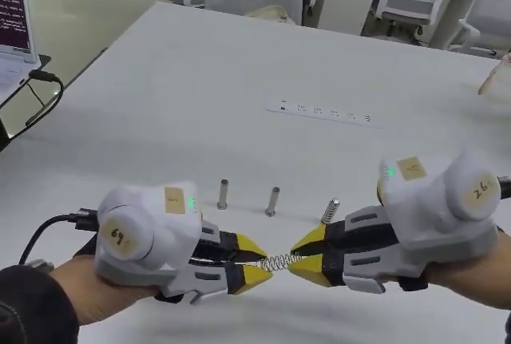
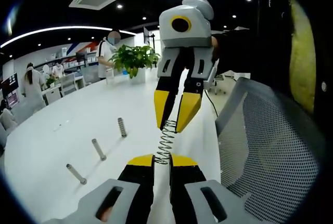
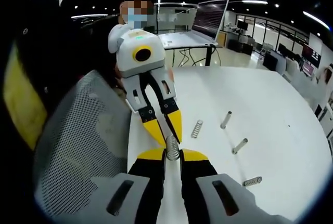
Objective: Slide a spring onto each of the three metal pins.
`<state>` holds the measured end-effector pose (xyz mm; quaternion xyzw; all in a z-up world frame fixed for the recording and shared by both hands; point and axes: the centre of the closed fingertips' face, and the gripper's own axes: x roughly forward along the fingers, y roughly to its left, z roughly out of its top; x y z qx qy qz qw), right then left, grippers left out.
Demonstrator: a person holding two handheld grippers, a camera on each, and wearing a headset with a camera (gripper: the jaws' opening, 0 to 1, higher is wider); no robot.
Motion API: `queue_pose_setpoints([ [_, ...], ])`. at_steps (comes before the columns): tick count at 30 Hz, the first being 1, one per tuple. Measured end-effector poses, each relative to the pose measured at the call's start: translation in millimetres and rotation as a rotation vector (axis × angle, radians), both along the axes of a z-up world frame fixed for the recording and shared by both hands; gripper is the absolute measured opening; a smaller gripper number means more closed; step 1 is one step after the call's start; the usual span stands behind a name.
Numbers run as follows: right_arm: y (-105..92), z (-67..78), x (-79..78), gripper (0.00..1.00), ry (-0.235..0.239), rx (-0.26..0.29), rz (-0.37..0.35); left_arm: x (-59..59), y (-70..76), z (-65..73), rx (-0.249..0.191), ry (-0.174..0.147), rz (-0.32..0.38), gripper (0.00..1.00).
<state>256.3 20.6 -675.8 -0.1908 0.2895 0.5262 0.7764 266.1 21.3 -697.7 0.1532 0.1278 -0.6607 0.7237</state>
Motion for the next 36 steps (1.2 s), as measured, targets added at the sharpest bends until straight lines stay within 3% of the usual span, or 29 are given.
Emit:
queue_pose_setpoints([
  [14,11.2,5.5,-2.4,0.09,-0.015,-0.042,0.053,-1.8,0.5,0.3,-0.015,0.004,0.001,0.02],
  [17,12.3,3.0,-4.1,0.15,-0.001,-0.051,0.057,-2.0,1.2,-0.3,-0.014,0.006,0.001,0.02],
  [24,13.3,-5.3,-4.4,0.13,-0.014,-0.108,0.09,-4.3,0.6,0.5,-0.019,0.013,-0.006,0.02],
  [36,17.2,-11.2,-3.3,0.11,-0.008,-0.144,0.133,-7.0,-0.9,1.3,-0.021,0.021,-0.012,0.02],
])
